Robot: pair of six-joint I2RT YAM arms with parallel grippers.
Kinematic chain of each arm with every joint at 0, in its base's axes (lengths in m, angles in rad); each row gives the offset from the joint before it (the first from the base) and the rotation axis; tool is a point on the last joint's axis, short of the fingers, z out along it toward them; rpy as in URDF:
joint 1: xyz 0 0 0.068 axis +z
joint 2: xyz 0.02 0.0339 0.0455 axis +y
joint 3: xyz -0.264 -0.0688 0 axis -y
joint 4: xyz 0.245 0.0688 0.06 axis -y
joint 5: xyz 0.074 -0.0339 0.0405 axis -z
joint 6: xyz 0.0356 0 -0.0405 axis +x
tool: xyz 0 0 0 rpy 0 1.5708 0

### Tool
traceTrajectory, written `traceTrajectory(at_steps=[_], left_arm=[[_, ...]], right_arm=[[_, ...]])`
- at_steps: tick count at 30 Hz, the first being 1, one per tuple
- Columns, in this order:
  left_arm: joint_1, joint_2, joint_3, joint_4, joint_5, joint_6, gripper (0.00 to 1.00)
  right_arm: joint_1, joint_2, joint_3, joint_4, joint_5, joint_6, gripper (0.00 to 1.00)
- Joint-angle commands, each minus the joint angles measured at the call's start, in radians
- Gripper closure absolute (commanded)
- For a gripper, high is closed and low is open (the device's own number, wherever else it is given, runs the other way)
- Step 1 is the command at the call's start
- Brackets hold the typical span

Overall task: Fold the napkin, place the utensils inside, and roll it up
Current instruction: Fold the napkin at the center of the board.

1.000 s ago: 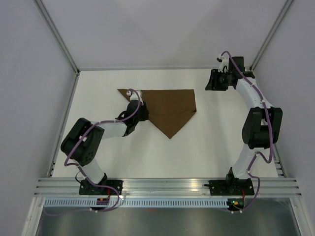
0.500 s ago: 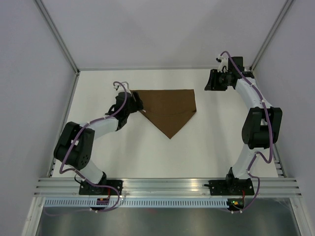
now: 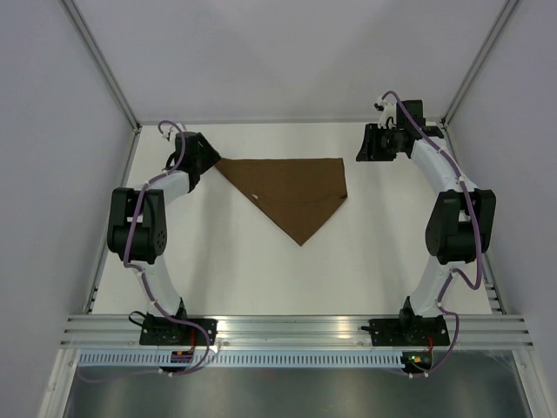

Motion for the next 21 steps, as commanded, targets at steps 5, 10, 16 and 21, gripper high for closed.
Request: traceTrajectory(at_steps=[5,10,16,21], left_arm=[[0.045,0.136,0.113,-0.05,0.061,-0.119,0.34],[0.045,0.18,0.15,-0.068,0.054,-0.135,0.36],[0.046,0.219,0.167,-0.076,0.047,-0.162,0.4],[0.045,0.248,0.2,-0.108,0.037,-0.18,0.44]], right_arm=[[-0.002,0.02,0.056,-0.015,0.006,-0.012,0.5],[0.0,0.029,0.063,-0.018,0.006,-0.014,0.5],[0.0,0.04,0.063,-0.018,0.003,-0.021,0.5],[0.0,0.044,0.062,-0.013,0.003,-0.021,0.51]])
